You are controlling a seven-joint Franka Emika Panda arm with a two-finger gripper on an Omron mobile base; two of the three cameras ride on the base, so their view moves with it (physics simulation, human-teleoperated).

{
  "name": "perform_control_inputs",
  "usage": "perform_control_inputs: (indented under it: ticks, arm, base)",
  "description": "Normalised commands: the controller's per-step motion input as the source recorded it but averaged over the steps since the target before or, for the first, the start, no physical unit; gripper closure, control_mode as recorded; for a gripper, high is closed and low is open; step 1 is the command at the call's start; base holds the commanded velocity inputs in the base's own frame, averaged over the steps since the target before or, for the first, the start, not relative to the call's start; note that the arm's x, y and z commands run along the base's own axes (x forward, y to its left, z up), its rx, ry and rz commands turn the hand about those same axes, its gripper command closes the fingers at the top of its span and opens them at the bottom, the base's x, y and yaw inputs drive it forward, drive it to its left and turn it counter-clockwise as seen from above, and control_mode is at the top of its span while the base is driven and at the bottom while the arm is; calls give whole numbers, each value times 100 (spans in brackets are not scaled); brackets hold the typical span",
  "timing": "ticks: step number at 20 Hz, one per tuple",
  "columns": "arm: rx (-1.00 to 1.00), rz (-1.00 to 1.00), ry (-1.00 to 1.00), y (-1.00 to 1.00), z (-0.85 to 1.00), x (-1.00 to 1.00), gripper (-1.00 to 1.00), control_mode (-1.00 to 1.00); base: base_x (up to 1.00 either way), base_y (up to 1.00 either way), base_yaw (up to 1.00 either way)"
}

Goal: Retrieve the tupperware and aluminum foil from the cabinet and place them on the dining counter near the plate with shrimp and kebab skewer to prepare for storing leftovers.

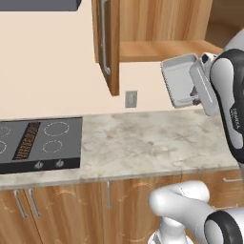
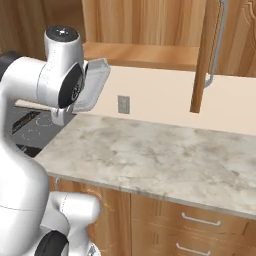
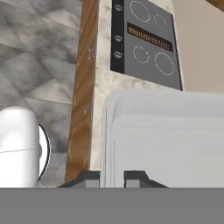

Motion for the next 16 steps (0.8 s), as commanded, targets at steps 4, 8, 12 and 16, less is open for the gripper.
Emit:
perform_control_inputs:
  ticks: [4, 8, 12, 16]
  arm:
    - [0, 0, 0, 0, 0, 0, 100, 100]
    - [0, 0, 0, 0, 0, 0, 100, 100]
    - [0, 0, 0, 0, 0, 0, 100, 100]
    - [0, 0, 0, 0, 0, 0, 100, 100]
  base:
    - [-100, -54, 34]
    - [-100, -38, 69]
    - [-100, -34, 80]
    - [-100, -32, 86]
